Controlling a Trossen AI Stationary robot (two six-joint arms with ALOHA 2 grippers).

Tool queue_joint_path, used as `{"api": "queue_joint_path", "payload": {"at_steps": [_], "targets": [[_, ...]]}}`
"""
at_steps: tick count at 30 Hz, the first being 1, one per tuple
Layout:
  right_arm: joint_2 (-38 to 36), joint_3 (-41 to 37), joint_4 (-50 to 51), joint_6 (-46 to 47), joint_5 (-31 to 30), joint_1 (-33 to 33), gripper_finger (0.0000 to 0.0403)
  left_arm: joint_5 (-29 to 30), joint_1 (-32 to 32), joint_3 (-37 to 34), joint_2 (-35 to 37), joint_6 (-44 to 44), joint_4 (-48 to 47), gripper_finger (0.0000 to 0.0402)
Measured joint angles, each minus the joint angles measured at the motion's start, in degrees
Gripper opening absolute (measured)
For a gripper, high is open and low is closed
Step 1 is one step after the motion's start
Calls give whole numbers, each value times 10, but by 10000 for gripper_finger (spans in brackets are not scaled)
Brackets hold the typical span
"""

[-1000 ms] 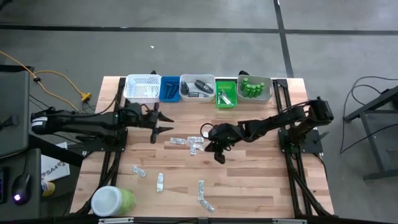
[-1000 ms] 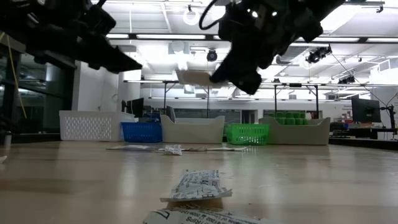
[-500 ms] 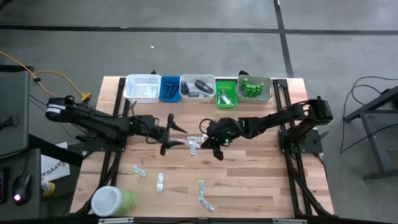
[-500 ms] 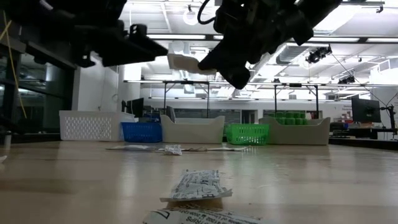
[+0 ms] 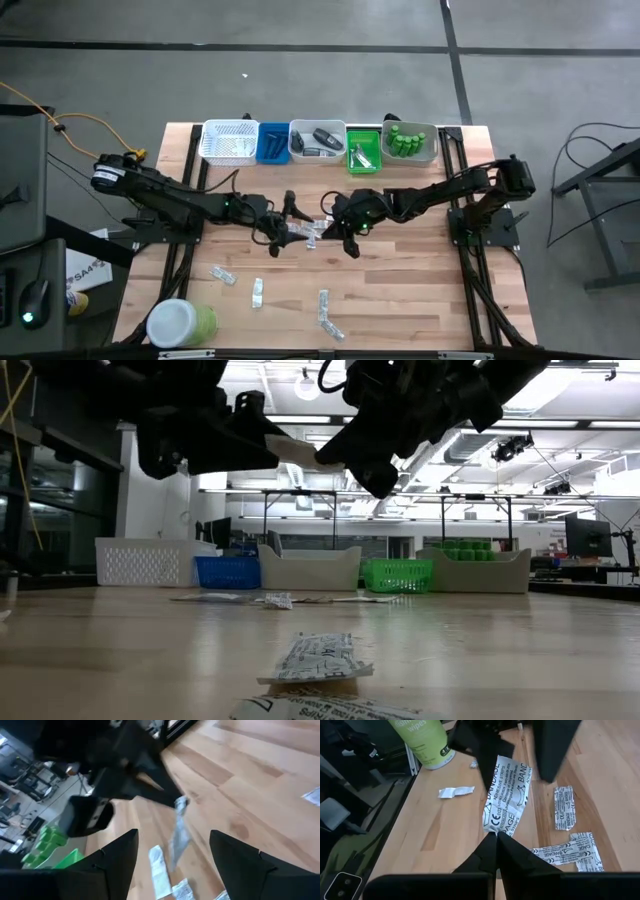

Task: Pick & Place Travel size toiletries
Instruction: Put the bandage pack into the left white bin

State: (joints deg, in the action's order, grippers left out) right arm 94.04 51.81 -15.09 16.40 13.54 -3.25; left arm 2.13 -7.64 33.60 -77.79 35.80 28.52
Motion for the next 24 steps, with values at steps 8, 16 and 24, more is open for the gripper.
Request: {"api": "queue_joint_path", "payload": {"at_steps": [8,16,24], "targets": [[0,0,-1,-2,0,0,3,5,-15,1,-9,0,15,189],[0,0,-1,-2,0,0,3,25,-14,1,-9,-3,14,76],[0,0,-1,-2,-5,0,3,25,-14,1,-9,-3,3,7]]}}
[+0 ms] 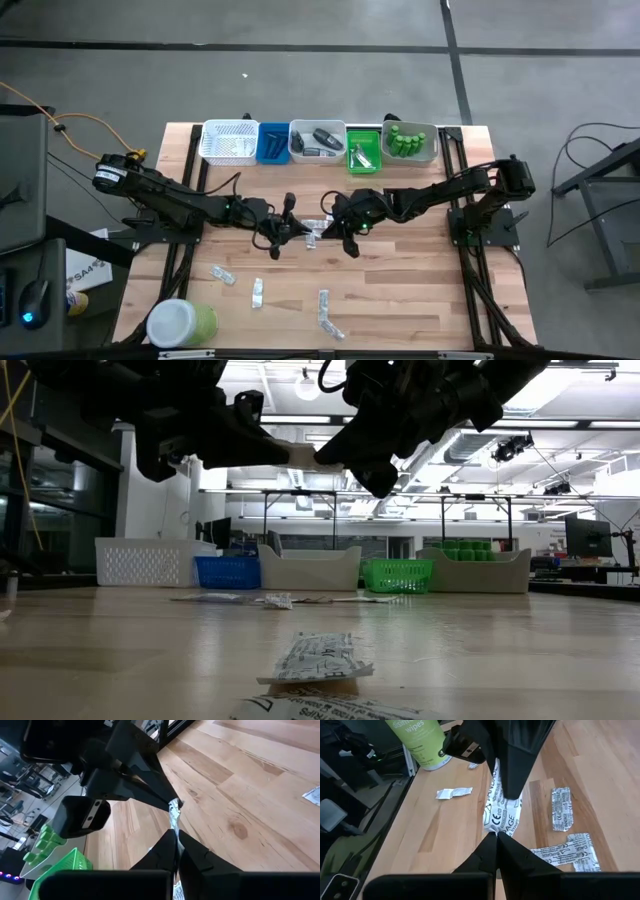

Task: Pick & Place Travel size toiletries
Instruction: Put the bandage pack into the left white bin

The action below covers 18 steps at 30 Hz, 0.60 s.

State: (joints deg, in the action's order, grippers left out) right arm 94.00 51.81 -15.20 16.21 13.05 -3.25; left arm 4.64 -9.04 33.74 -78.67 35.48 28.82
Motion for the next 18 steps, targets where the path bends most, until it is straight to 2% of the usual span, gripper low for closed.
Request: {"api": "queue_joint_path", "payload": {"at_steps": [3,10,13,18], "targets": [[0,0,0,-2,-14,0,3,0,0,0,0,0,-6,3],[0,0,0,-10,3,0,11,0,0,0,0,0,-8,2],[-7,0,10,-6,33,0,43,9,0,0,0,0,-15,1],[-48,1,90,5,32,0,128,63,4,0,0,-39,-23,1]]}}
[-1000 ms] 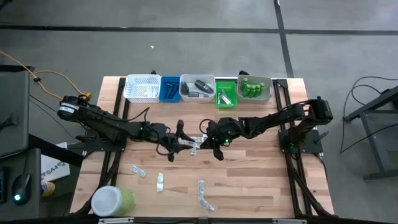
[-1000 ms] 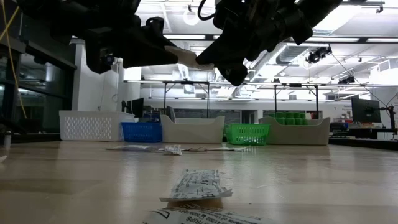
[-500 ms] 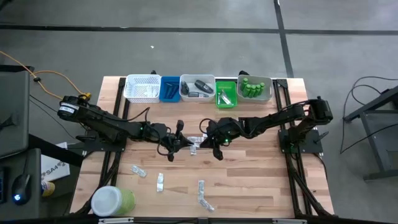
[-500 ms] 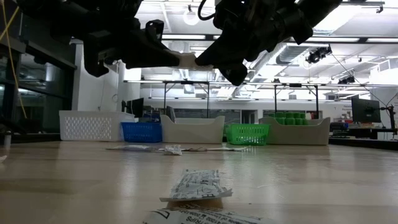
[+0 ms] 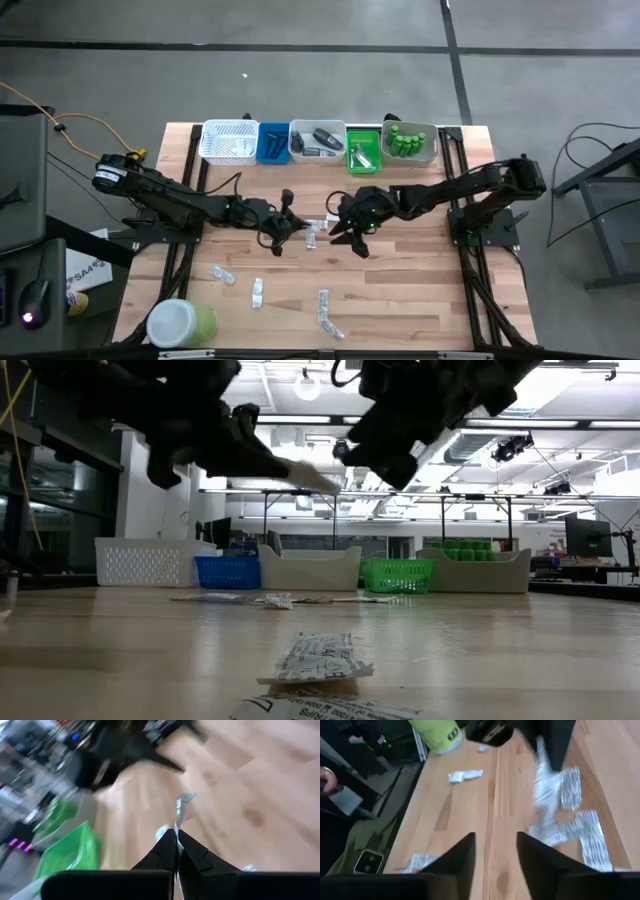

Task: Pick & Place Travel size toiletries
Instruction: Put the bandage pack into the left white bin

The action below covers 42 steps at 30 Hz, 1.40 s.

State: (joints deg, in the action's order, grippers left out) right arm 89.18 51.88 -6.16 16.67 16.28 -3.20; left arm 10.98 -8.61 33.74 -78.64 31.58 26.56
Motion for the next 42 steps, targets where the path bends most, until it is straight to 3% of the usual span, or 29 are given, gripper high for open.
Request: {"api": "queue_joint_path", "payload": {"at_steps": [3,6,11,15,21,23,26,29,38,42], "targets": [[-37,0,65,4,1,0,172,72,16,0,6,-6,-28,1],[-72,0,101,26,-26,-7,199,196,46,0,23,-27,-57,1],[-105,-1,150,27,-83,-27,212,380,120,0,75,-100,-122,0],[-114,0,165,26,-116,-36,212,472,189,0,111,-208,-204,0],[-111,-1,166,25,-139,-39,212,465,305,0,120,-429,-360,0],[-110,-1,169,24,-140,-39,212,434,348,0,112,-474,-376,0],[-110,-1,167,25,-140,-39,212,352,401,0,105,-487,-379,4],[-110,-1,168,25,-139,-39,212,311,430,0,105,-487,-383,25],[-110,-1,167,44,-134,-39,212,297,442,0,106,-478,-391,145],[-110,-1,167,50,-136,-39,212,263,442,0,120,-479,-392,170]]}}
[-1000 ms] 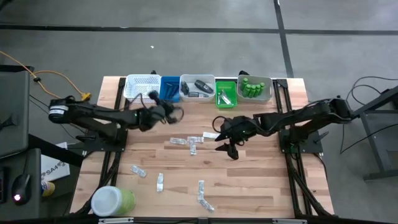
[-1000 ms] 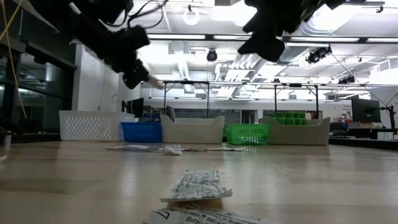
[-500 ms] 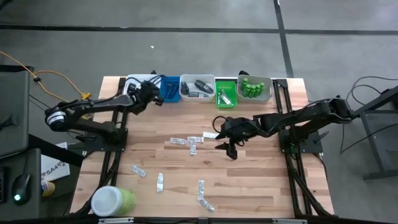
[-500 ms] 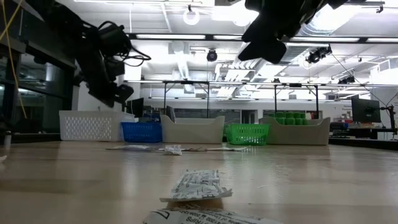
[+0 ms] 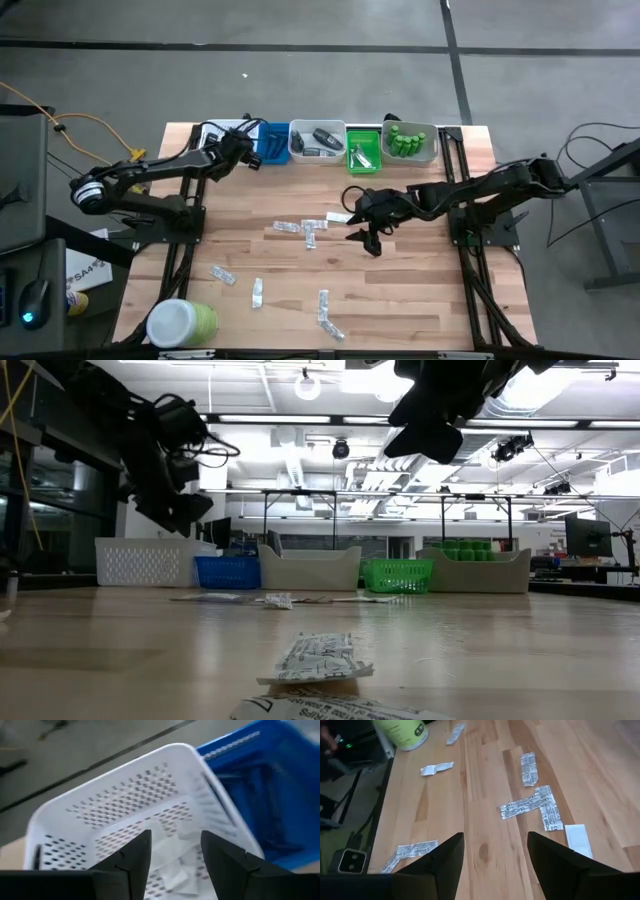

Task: Pick & Place Travel size toiletries
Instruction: Put the bandage pack into the left white bin

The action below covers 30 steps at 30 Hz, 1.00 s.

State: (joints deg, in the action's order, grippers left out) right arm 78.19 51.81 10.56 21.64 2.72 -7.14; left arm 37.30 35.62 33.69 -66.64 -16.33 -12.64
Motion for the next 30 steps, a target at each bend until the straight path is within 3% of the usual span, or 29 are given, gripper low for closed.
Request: {"api": "queue_joint_path", "payload": {"at_steps": [6,12,26,30], "targets": [[0,0,7,20,-42,-10,212,-83,-13,0,53,16,0,162],[0,0,13,7,-126,-46,212,-84,-76,0,127,26,-10,137],[22,-2,0,23,-200,-86,212,-65,-241,-86,309,15,-8,93],[40,-3,-19,43,-226,-92,212,-34,-287,-102,356,-1,-6,83]]}}
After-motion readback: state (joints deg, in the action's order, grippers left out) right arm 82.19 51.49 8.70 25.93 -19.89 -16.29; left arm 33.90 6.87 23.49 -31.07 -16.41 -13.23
